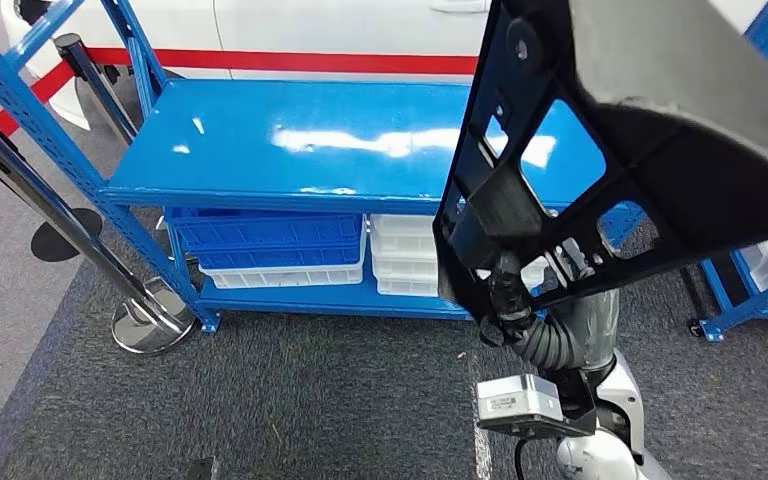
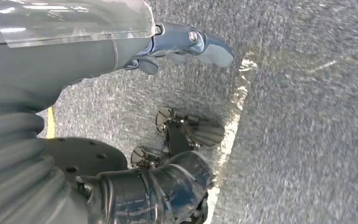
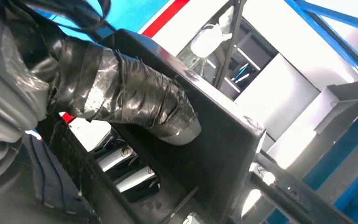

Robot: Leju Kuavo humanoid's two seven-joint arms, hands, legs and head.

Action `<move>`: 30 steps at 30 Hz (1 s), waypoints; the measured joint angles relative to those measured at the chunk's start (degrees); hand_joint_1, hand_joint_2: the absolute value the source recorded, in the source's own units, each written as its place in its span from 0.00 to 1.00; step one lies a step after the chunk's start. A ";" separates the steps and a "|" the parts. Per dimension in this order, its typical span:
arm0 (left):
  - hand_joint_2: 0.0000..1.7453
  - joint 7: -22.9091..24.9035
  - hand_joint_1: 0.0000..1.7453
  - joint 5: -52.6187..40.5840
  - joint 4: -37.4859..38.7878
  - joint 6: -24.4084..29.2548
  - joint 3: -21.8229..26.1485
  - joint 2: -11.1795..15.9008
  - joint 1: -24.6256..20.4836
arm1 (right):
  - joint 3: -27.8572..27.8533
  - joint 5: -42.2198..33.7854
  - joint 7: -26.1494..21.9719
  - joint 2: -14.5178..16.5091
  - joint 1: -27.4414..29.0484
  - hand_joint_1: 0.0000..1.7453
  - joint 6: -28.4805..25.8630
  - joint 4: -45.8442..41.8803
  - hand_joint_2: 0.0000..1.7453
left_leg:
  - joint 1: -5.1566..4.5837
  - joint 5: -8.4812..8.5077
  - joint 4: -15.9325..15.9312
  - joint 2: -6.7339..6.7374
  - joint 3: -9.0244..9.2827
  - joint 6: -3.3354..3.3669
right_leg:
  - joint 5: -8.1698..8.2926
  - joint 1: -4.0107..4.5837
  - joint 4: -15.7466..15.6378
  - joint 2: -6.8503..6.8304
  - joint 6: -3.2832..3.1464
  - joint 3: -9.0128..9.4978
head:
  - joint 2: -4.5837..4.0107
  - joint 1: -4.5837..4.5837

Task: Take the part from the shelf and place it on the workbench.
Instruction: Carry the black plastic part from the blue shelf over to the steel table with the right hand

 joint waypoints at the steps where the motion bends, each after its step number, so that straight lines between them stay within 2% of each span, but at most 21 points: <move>1: 1.00 -0.09 0.00 -0.44 0.01 -0.25 0.01 -0.14 0.06 | -0.01 -0.09 0.09 -0.13 -0.06 1.00 0.24 -0.02 1.00 | 0.03 0.56 -0.07 -0.01 -0.15 -0.35 | 0.12 0.03 -0.53 0.02 -0.45 -0.24 | 0.00 -0.01; 2: 1.00 -0.13 0.00 -0.84 0.02 -0.43 0.02 -0.23 0.10 | -0.01 -0.17 0.15 -0.26 -0.11 1.00 0.46 0.01 1.00 | 0.13 0.77 -0.07 -0.06 -0.38 -0.68 | 0.71 -0.04 -0.58 -0.06 -0.90 -0.74 | 0.00 0.13; 3: 1.00 -0.14 0.00 -1.13 0.04 -0.58 0.02 -0.31 0.16 | -0.01 -0.21 0.17 -0.37 -0.18 1.00 0.61 0.03 1.00 | 0.22 0.04 0.36 -0.13 -0.89 -1.03 | 1.33 -0.15 -0.64 -0.13 -1.41 -1.30 | 0.00 0.15; 5: 1.00 -0.13 0.00 -1.40 0.07 -0.77 0.02 -0.44 0.30 | -0.01 -0.24 0.19 -0.49 -0.35 1.00 0.71 0.07 1.00 | 0.53 -4.67 4.20 -0.23 -2.41 -1.69 | 2.79 -0.39 -0.78 -0.28 -2.27 -2.69 | 0.00 -0.05; 7: 1.00 -0.13 0.00 -1.49 0.07 -0.85 0.02 -0.61 0.37 | -0.01 -0.24 0.21 -0.55 -0.42 1.00 0.72 0.07 1.00 | 0.75 -10.03 11.10 -0.25 -3.88 -2.19 | 4.22 -0.33 -0.75 -0.30 -2.57 -4.46 | 0.00 -0.34; 8: 1.00 -0.12 0.00 -1.53 0.07 -0.87 0.02 -0.66 0.35 | -0.01 -0.24 0.21 -0.58 -0.41 1.00 0.72 0.07 1.00 | 0.82 -10.92 13.95 -0.25 -4.02 -2.32 | 4.94 -0.30 -0.74 -0.30 -2.55 -5.41 | 0.00 -0.36; 9: 1.00 -0.12 0.00 -1.56 0.07 -0.89 0.02 -0.69 0.31 | -0.01 -0.24 0.22 -0.61 -0.41 1.00 0.72 0.07 1.00 | 0.84 -10.46 15.51 -0.25 -3.51 -2.37 | 5.66 -0.28 -0.71 -0.30 -2.49 -6.37 | 0.00 -0.36; 10: 1.00 -0.12 0.00 -1.60 0.07 -0.89 0.02 -0.70 0.27 | -0.01 -0.25 0.22 -0.64 -0.40 1.00 0.71 0.07 1.00 | 0.85 -8.92 15.30 -0.25 -2.11 -2.30 | 6.36 -0.28 -0.69 -0.30 -2.40 -7.29 | 0.00 -0.38; 12: 1.00 -0.16 0.00 -1.74 0.07 -0.92 0.02 -0.70 0.17 | -0.01 -0.53 0.20 -0.69 -0.42 1.00 0.67 0.06 1.00 | 0.80 -6.38 9.63 -0.33 3.54 -1.85 | 7.70 -0.28 -0.65 -0.23 -2.10 -8.81 | 0.00 -0.40; 14: 1.00 -0.55 0.00 -2.16 0.07 -1.03 0.02 -0.70 -0.07 | -0.01 -1.03 0.11 -0.75 -0.45 1.00 0.49 0.05 1.00 | 0.50 -7.55 0.84 -0.44 9.97 -1.29 | 8.86 -0.20 -0.67 -0.22 -1.52 -9.59 | 0.00 -0.37; 15: 1.00 -1.01 0.00 -2.50 0.07 -1.05 0.01 -0.72 -0.26 | -0.02 -1.07 0.12 -0.79 -0.45 1.00 0.36 0.05 1.00 | 0.29 -8.53 -2.07 -0.49 11.75 -1.03 | 9.40 -0.21 -0.81 -0.27 -1.14 -9.69 | 0.00 -0.38; 16: 1.00 -1.50 0.00 -2.82 0.06 -0.77 0.01 -0.76 -0.50 | -0.02 -0.84 0.23 -0.84 -0.43 1.00 0.22 0.05 1.00 | 0.12 -8.90 -3.55 -0.52 12.28 -0.81 | 9.97 -0.24 -1.06 -0.38 -0.74 -9.71 | 0.00 -0.37; 18: 1.00 -1.02 0.00 -3.21 -0.03 1.65 -0.01 -1.20 -1.61 | -0.03 -0.44 0.70 -0.95 -0.32 1.00 0.15 0.08 1.00 | 0.27 -7.87 -3.91 -0.63 11.60 -0.16 | 10.11 -0.35 -0.86 -0.51 0.09 -10.05 | 0.00 -0.33; 19: 1.00 0.17 0.00 -3.44 -0.17 3.87 -0.02 -1.60 -2.58 | -0.03 -0.43 1.00 -0.99 -0.28 1.00 0.09 0.10 1.00 | 0.40 -7.15 -4.03 -0.73 11.11 0.24 | 8.91 -0.37 0.43 -0.51 0.36 -10.62 | 0.00 -0.22; 20: 1.00 1.64 0.00 -3.82 -0.40 5.93 -0.04 -2.02 -3.60 | -0.03 -0.45 1.27 -1.02 -0.24 1.00 -0.07 0.16 1.00 | 0.51 -6.43 -4.13 -0.85 10.61 0.57 | 7.01 -0.36 2.62 -0.42 0.55 -11.48 | 0.00 -0.08; 22: 1.00 3.30 0.00 -5.00 -1.17 8.30 -0.28 -2.57 -4.69 | -0.03 -0.64 1.50 -1.07 0.18 1.00 -0.98 0.37 1.00 | 0.38 -5.22 -3.97 -1.29 9.25 0.98 | 1.97 -0.32 9.81 -0.17 0.65 -13.64 | 0.00 0.11; 24: 1.00 2.74 0.00 -5.32 -1.77 7.97 -0.63 -2.65 -3.84 | -0.07 -1.73 0.75 -1.15 1.14 1.00 -1.92 0.63 1.00 | 0.30 -4.30 -3.61 -1.80 7.88 0.96 | -0.32 -0.30 14.05 -0.03 0.71 -13.68 | 0.00 0.13; 25: 1.00 2.26 0.00 -4.97 -1.87 7.41 -0.72 -2.59 -3.13 | -0.15 -2.52 0.08 -1.19 1.62 1.00 -2.18 0.76 1.00 | 0.30 -4.06 -3.31 -2.04 7.31 0.88 | 0.18 -0.31 12.90 0.01 0.66 -12.06 | 0.00 0.13; 26: 1.00 1.92 0.00 -4.42 -1.87 6.77 -0.77 -2.52 -2.29 | -0.32 -3.21 -0.70 -1.20 2.03 1.00 -2.30 0.91 1.00 | 0.31 -3.95 -2.90 -2.26 6.82 0.80 | 1.41 -0.34 9.70 0.27 0.54 -9.46 | 0.00 0.13; 28: 1.00 1.80 0.00 -3.32 -1.84 5.79 -0.79 -2.30 -0.86 | -0.84 -4.23 -2.27 -1.19 2.79 1.00 -2.48 1.22 1.00 | 0.32 -3.90 -1.88 -2.76 5.76 0.56 | 2.89 -0.38 2.50 1.97 0.14 -4.93 | 0.00 0.10; 30: 1.00 1.91 0.00 -2.66 -1.75 5.44 -0.79 -2.02 -0.18 | -1.33 -4.91 -3.72 -1.15 3.89 1.00 -2.63 1.46 1.00 | 0.36 -3.65 -1.17 -3.59 4.59 -0.05 | 2.89 -0.30 -0.24 2.70 -0.23 -3.73 | 0.00 0.05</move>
